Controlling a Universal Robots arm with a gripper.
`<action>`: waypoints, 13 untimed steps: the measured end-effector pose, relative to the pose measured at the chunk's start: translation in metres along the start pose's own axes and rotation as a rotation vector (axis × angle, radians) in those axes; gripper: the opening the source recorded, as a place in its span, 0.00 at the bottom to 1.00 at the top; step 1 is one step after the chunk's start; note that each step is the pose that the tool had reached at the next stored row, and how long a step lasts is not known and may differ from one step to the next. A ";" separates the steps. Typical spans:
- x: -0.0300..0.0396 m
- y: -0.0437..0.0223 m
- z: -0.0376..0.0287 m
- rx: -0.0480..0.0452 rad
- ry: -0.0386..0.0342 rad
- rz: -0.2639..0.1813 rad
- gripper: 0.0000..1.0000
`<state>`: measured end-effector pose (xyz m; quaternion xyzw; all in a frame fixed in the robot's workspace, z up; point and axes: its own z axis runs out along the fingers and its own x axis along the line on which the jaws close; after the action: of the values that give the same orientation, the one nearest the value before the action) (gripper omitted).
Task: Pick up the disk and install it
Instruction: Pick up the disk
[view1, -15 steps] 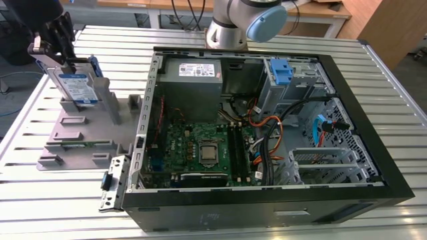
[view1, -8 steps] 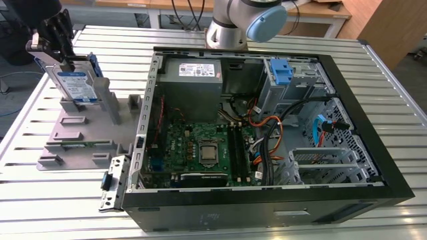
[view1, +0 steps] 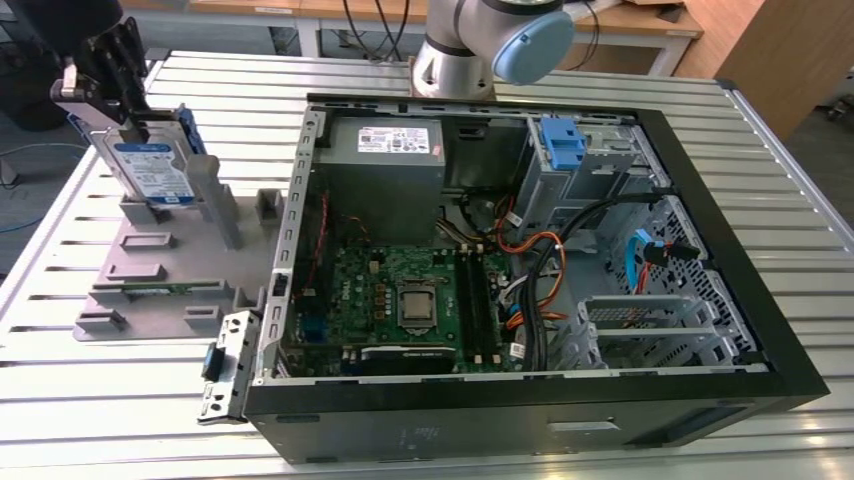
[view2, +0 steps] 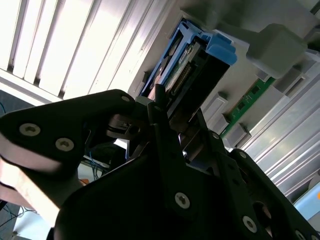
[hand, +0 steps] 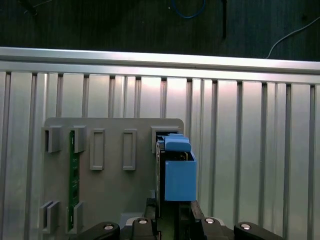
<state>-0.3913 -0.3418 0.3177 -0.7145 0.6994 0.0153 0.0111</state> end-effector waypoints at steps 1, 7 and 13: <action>0.0000 -0.0001 -0.0006 0.0001 0.0000 0.000 0.35; -0.0003 0.0000 -0.0070 0.0005 -0.0002 0.000 0.35; -0.0005 0.0000 -0.0134 0.0005 -0.0002 0.000 0.35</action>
<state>-0.3912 -0.3418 0.3311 -0.7145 0.6994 0.0152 0.0114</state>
